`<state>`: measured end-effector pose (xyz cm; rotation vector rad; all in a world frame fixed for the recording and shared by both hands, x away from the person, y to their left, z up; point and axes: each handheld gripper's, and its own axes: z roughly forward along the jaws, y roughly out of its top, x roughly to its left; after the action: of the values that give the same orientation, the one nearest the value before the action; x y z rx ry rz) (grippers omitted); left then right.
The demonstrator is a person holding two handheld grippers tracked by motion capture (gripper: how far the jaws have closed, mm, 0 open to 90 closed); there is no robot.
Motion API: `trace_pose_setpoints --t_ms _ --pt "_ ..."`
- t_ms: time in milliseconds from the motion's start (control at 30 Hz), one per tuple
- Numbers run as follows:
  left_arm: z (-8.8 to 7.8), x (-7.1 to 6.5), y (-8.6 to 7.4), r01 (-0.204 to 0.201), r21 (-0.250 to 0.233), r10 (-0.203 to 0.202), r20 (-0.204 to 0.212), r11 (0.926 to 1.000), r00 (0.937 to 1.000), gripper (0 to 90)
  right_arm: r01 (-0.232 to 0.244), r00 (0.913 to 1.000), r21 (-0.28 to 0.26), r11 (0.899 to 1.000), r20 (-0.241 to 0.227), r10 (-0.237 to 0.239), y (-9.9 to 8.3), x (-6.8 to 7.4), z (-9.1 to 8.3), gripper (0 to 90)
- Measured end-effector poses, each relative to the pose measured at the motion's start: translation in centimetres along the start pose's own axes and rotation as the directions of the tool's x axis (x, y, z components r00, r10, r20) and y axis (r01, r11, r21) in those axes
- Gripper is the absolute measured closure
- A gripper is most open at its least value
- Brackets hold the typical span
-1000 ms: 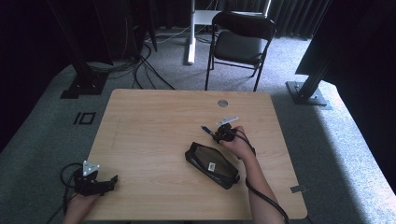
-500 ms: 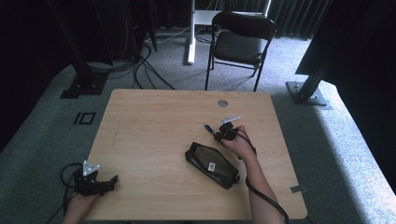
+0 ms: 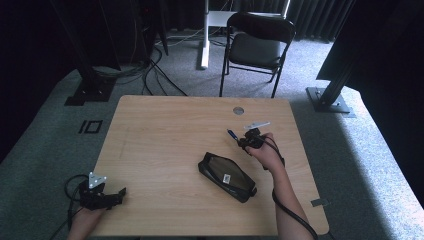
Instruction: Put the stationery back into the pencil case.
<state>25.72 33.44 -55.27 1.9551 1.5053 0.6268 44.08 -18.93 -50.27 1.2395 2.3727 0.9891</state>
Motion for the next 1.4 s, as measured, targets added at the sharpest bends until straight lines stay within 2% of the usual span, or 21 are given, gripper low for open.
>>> trace_pose_setpoints --t_ms 167,233,367,433,800,1100,1333,1400 --pt "0.0 0.0 0.0 0.000 0.000 0.000 0.000 1.0000 1.0000 1.8 0.010 0.9999 -0.012 1.000 0.013 -0.010 0.2 0.0 -0.9 79.5" --pt "0.0 0.0 0.0 0.000 0.000 0.000 0.000 1.0000 1.0000 1.8 0.016 0.9998 -0.023 1.000 0.015 -0.016 0.5 0.2 -1.9 79.5" --pt "0.0 0.0 0.0 0.000 0.000 0.000 0.000 1.0000 1.0000 1.8 0.017 0.9998 -0.036 0.999 0.005 -0.017 0.7 0.2 -2.7 79.5" --pt "0.0 0.0 0.0 0.000 0.000 0.000 0.000 1.0000 1.0000 1.8 0.020 0.9998 -0.048 0.999 -0.006 -0.020 0.7 0.2 -3.7 79.5" --pt "0.0 0.0 0.0 0.000 0.000 0.000 0.000 1.0000 1.0000 1.8 0.020 0.9998 -0.088 0.996 0.000 -0.020 0.7 0.6 -6.3 79.5" --pt "0.0 0.0 0.0 0.000 0.000 0.000 0.000 1.0000 1.0000 1.8 0.021 0.9997 -0.110 0.994 -0.013 -0.022 0.1 1.9 -8.3 79.5" --pt "0.0 0.0 0.0 0.000 0.000 0.000 0.000 1.0000 1.0000 1.8 0.035 0.9984 -0.150 0.988 -0.039 -0.041 -0.1 3.1 -9.4 79.5" --pt "0.0 0.0 0.0 0.000 0.000 0.000 0.000 1.0000 1.0000 1.8 0.037 0.9967 -0.164 0.986 -0.065 -0.048 -0.2 3.7 -9.8 79.5"
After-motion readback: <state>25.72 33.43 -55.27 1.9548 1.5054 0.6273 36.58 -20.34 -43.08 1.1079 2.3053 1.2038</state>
